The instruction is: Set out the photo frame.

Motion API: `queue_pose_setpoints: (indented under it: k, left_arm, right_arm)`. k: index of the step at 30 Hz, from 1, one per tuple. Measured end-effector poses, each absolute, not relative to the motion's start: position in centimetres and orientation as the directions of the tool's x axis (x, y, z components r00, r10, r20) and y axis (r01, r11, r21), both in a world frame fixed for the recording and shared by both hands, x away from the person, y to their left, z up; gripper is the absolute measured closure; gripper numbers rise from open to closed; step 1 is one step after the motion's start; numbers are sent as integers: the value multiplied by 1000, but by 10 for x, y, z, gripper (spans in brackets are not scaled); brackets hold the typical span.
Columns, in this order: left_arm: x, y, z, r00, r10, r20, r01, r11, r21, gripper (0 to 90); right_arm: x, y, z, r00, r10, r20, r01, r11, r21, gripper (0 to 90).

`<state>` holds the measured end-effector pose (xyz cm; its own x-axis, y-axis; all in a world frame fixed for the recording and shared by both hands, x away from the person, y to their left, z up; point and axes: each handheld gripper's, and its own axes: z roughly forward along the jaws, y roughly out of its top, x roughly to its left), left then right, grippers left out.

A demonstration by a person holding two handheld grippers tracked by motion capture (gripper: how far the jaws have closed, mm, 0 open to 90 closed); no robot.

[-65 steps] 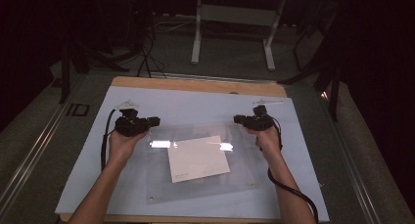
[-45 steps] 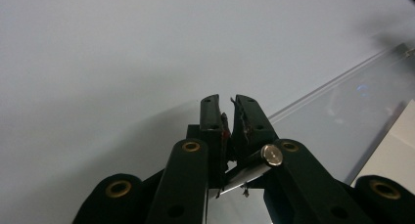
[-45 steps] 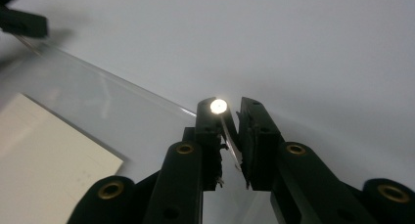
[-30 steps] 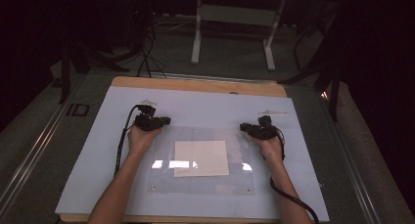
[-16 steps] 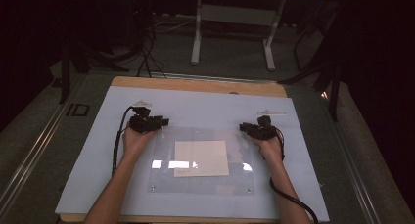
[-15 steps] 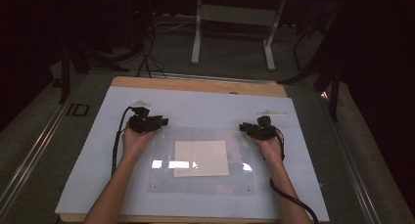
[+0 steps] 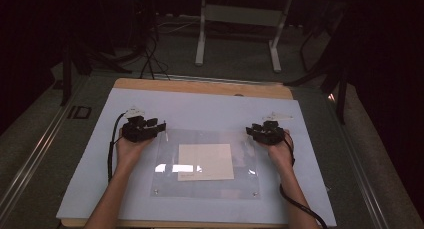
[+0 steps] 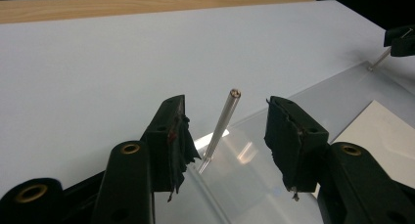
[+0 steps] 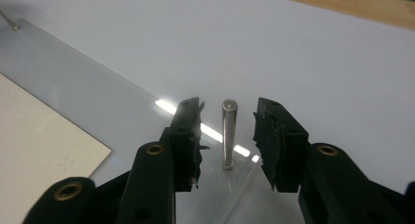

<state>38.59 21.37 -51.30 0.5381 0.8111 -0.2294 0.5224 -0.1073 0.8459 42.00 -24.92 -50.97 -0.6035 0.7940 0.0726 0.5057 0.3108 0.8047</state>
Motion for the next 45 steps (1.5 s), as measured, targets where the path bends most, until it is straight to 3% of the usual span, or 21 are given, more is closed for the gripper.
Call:
queue_pose_setpoints:
  k: [3,15,21,45]
  left_arm:
    - [384,218,-514,535,817,-216,523,-120,844,503]
    - [379,221,-524,533,824,-193,500,-123,857,541]
    - [381,214,-527,546,821,-167,498,-158,853,561]
    - [403,193,-529,569,809,-146,470,-174,865,688]
  right_arm:
    - [418,-250,-508,-601,798,52,489,316,813,683]
    - [419,-252,-513,-594,802,63,484,294,824,743]
    - [420,-249,-514,-605,793,72,479,290,829,833]
    - [421,-249,-515,-610,788,87,481,281,830,838]
